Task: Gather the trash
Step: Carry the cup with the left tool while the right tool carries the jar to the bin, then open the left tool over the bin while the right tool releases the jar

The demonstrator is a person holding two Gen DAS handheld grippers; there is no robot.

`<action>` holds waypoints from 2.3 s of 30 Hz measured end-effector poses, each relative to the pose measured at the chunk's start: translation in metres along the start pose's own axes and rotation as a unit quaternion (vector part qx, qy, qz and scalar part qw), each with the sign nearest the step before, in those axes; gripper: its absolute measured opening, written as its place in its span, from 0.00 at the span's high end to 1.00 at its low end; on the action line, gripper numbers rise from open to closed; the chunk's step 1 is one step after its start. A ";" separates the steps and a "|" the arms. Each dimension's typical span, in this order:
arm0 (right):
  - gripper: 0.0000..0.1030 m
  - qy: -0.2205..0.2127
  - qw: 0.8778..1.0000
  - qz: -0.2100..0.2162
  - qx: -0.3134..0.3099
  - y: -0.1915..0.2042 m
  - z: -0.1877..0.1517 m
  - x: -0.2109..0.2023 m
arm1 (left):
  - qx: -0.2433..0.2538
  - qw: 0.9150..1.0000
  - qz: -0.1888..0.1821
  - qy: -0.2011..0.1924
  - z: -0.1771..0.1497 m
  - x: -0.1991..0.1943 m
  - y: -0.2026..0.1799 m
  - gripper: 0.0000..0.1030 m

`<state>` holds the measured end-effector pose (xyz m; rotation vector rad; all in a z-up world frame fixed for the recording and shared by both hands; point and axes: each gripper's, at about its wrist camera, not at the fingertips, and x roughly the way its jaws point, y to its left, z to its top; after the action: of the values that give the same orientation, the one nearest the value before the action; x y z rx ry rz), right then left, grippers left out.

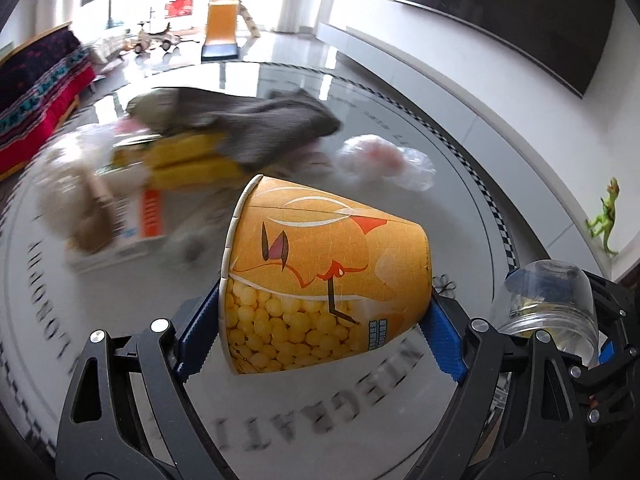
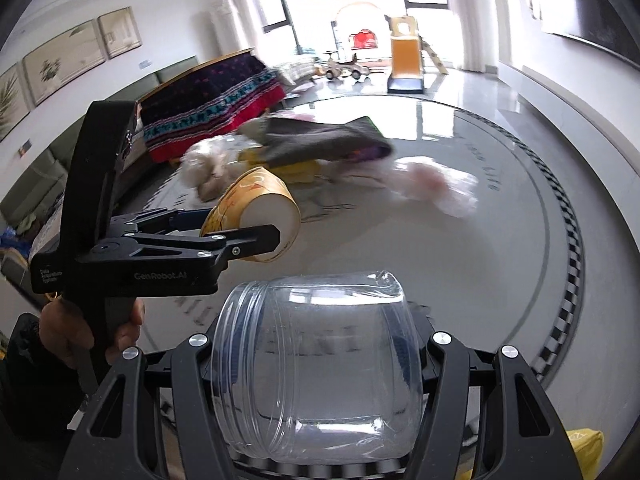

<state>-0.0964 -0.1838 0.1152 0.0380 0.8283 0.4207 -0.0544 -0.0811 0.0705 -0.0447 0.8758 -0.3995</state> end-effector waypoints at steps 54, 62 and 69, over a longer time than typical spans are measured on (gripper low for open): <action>0.10 0.150 0.867 0.369 -0.300 0.491 -0.058 0.103 | -0.500 0.779 0.367 -0.090 -0.363 -0.341 0.309 0.06; 0.10 0.139 0.870 0.376 -0.285 0.475 -0.043 0.095 | -0.467 0.796 0.376 -0.085 -0.334 -0.334 0.295 0.06; 0.10 0.104 0.889 0.369 -0.250 0.430 -0.016 0.086 | -0.415 0.829 0.365 -0.090 -0.279 -0.317 0.281 0.06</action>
<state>-0.2061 0.2414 0.1270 -0.1824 0.8755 1.3725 -0.3558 0.3274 0.0682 -0.5275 0.7564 0.7219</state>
